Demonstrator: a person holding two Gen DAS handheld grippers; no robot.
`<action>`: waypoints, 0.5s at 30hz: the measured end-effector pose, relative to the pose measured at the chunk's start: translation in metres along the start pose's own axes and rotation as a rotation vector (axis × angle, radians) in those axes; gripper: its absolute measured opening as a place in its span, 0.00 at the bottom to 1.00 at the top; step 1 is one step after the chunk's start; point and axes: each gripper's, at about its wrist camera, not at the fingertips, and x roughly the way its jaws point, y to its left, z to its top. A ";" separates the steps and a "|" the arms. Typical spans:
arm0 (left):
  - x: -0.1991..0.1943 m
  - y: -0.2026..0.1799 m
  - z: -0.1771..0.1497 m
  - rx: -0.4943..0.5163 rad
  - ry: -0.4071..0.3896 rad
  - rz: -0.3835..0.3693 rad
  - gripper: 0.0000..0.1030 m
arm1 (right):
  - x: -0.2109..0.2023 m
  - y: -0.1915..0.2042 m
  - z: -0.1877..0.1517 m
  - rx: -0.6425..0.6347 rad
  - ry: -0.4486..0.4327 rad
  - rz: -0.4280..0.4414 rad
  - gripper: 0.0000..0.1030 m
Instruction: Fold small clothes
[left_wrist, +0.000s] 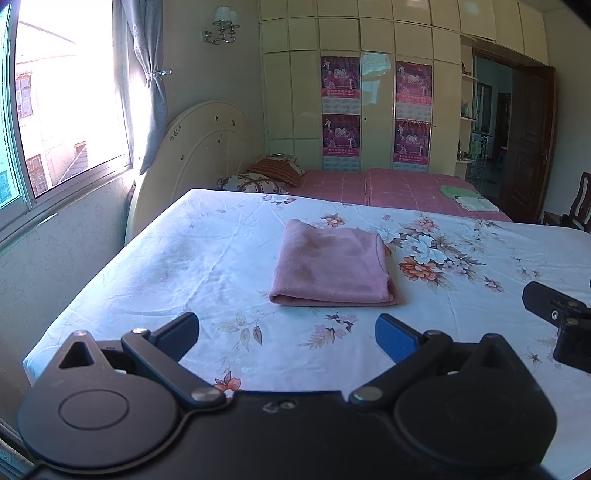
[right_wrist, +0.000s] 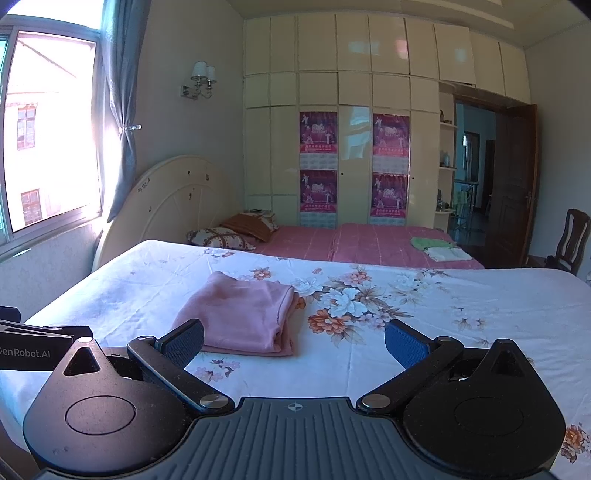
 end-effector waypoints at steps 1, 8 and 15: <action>0.000 0.000 0.000 0.001 0.000 0.000 0.99 | 0.000 0.000 0.000 0.000 0.001 0.002 1.00; 0.003 0.000 0.001 0.001 0.005 -0.001 0.99 | 0.006 0.000 0.001 -0.002 0.009 0.005 1.00; 0.011 0.000 0.001 0.000 0.011 -0.001 0.99 | 0.013 -0.002 0.000 0.001 0.020 0.008 1.00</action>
